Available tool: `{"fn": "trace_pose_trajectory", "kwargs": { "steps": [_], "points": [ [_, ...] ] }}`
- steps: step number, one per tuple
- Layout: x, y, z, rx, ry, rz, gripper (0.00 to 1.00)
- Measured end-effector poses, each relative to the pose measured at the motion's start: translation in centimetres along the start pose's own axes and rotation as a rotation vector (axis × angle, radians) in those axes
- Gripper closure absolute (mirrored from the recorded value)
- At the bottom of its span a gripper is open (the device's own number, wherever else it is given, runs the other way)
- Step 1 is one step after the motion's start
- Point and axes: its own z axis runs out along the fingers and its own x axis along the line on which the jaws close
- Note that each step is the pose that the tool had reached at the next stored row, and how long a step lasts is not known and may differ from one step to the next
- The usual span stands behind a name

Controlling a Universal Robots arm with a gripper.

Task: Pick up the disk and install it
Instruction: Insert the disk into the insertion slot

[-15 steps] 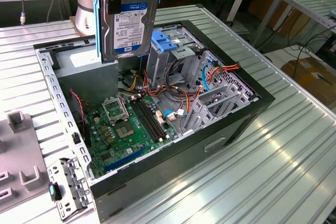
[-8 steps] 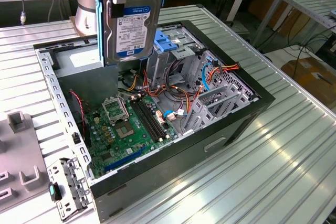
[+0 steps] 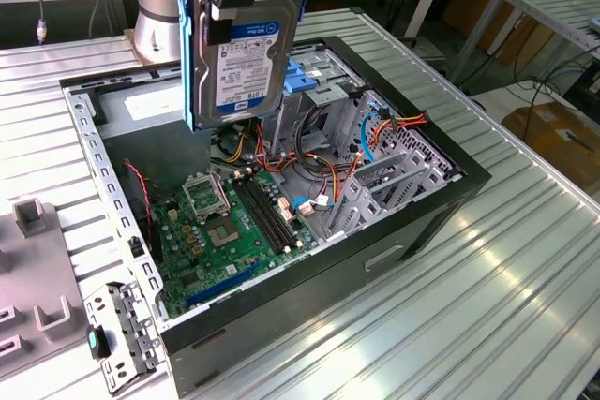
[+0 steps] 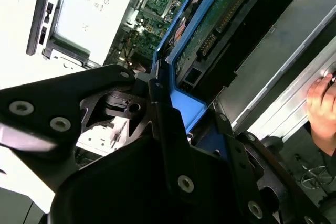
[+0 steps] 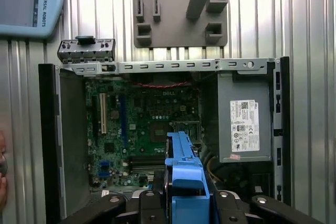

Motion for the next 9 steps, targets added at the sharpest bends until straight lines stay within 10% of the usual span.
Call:
{"fn": "trace_pose_trajectory", "kwargs": {
  "steps": [9],
  "points": [
    [1.89, -0.25, 0.03, 0.0000, 0.0000, 0.000, 0.63]
  ]
}}
